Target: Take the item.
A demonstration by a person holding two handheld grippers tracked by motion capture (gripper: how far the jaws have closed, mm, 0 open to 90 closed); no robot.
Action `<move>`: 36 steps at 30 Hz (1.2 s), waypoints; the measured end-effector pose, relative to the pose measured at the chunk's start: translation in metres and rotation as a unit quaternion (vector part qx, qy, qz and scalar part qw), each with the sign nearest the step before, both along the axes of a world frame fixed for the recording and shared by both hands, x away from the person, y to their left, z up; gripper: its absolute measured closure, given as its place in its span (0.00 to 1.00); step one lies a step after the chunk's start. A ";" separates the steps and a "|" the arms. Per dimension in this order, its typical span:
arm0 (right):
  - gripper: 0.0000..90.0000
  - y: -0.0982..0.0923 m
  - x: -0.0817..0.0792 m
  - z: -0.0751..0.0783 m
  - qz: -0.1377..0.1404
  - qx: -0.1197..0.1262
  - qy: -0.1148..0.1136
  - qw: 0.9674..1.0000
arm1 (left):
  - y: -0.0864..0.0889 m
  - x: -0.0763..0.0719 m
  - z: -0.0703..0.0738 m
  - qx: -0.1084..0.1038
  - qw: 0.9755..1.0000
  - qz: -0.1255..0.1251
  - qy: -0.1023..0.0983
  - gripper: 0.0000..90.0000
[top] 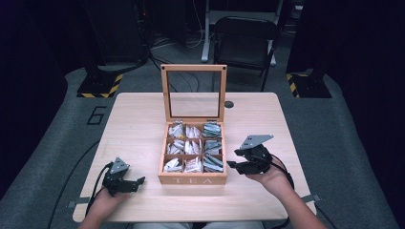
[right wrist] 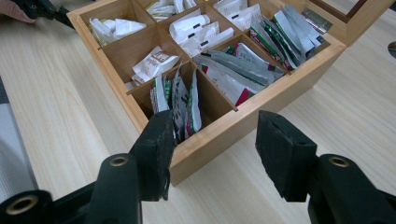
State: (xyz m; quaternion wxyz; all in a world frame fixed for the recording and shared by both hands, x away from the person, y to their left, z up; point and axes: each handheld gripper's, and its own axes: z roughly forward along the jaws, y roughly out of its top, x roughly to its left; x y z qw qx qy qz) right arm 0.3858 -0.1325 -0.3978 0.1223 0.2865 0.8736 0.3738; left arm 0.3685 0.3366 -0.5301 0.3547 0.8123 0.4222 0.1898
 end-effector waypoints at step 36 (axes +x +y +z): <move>0.64 0.026 0.020 -0.003 0.015 -0.002 0.003 1.000 | 0.000 0.000 0.000 0.000 1.000 0.000 0.000 0.14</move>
